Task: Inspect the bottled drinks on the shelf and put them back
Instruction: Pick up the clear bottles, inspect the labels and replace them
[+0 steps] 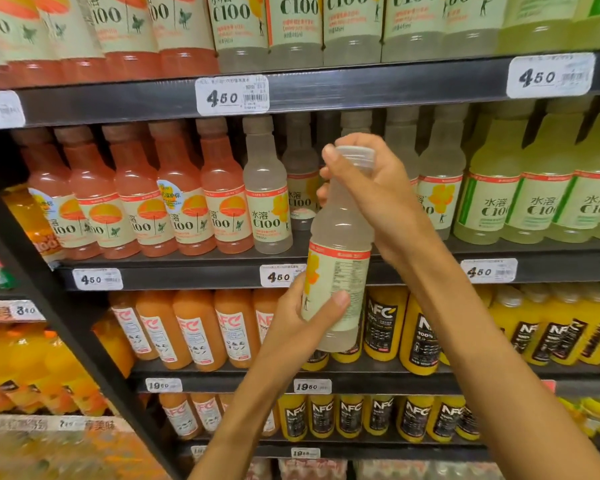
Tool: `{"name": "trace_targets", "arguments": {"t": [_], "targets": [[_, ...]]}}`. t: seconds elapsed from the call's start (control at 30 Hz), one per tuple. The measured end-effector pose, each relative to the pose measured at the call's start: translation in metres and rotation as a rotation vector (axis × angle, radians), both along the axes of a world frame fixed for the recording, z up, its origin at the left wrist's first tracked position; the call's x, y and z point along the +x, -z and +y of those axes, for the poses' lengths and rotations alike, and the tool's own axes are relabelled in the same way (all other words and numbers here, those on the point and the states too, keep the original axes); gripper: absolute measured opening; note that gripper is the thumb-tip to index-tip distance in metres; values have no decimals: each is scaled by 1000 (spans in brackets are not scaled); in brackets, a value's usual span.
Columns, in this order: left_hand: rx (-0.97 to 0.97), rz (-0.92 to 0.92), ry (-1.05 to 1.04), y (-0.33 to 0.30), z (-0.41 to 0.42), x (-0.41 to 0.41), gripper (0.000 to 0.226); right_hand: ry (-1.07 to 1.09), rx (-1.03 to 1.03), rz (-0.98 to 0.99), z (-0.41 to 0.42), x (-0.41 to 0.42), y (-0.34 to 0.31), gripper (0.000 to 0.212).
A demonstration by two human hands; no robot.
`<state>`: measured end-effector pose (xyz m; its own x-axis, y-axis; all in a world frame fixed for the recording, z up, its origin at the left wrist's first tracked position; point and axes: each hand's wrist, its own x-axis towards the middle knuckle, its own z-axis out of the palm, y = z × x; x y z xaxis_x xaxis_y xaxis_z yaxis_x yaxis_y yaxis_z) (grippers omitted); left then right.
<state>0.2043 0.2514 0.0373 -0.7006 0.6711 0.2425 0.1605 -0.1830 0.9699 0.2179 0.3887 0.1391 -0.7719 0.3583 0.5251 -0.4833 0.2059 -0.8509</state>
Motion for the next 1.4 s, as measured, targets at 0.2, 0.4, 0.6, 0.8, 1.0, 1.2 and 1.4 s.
{"name": "trace_targets", "arguments": {"t": [0.2,0.4,0.6,0.8,1.0,1.2,1.4], "targets": [[44,-69,77,8,-9,-8,47,-265,-61,-45,0,7,-5,28],[8,-203,343,20,-16,-9,84,-652,-347,-71,-5,4,-4,17],[34,-33,35,13,-9,-14,52,36,-30,92,-16,9,-5,15],[212,-402,84,11,-2,-7,71,53,118,-28,-11,8,-14,24],[280,-671,573,11,-7,5,76,-550,-303,-137,-7,4,-11,33],[63,-429,303,8,-11,-4,83,-510,-273,-33,-3,3,-6,19],[112,-376,299,-6,-13,-6,75,-448,-416,-75,4,-3,-5,30]]}}
